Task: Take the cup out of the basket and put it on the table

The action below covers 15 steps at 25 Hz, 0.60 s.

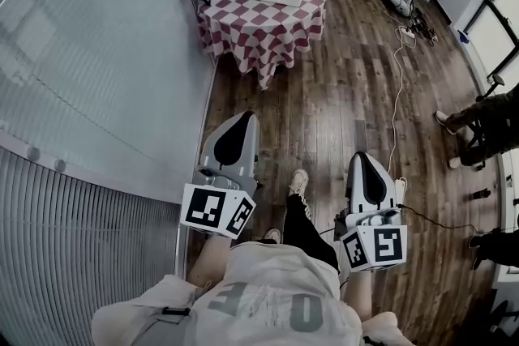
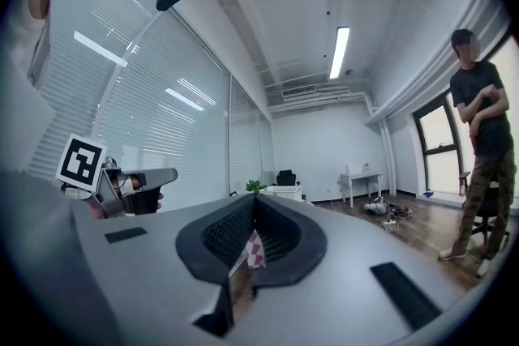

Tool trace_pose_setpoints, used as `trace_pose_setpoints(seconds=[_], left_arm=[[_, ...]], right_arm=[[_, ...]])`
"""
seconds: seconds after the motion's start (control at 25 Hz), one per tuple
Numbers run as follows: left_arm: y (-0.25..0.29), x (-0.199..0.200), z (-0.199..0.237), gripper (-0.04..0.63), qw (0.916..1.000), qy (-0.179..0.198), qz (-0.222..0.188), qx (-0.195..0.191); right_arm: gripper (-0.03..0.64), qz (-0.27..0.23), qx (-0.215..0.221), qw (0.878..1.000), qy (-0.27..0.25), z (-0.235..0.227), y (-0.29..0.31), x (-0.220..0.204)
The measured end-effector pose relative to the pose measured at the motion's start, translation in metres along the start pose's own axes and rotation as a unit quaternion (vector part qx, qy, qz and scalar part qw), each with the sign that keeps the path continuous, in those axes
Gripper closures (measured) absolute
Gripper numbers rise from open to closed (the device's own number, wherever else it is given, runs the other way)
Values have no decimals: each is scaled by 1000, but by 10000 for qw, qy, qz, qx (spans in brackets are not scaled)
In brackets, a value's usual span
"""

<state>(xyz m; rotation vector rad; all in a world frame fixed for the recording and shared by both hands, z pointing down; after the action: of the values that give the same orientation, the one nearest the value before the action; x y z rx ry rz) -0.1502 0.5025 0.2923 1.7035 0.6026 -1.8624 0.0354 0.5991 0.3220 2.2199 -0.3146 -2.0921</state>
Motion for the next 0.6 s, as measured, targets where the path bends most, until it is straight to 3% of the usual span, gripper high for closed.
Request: trace_pose_setpoints(seconds=[0.28,0.6], left_arm=[[52,12,33,591,9995,199,-104,225],[141,39,92,591,9971,62,-345,678]], right_arm=[[606,-101,434,9990,-47,-14,83,9],[606,-142,896,9957,-166,-47,210,52]])
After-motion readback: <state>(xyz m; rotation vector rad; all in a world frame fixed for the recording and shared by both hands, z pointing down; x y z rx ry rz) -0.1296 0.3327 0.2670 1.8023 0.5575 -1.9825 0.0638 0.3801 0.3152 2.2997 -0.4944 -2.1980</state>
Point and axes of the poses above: the fingertips, and each gripper's own axes: y forward along the fingers, z to its left, x out of its top, the point moved 2 cm from there along -y, backward along the fingers, and after that the axes turned 14 degrees about z, right-handed, at the moved point
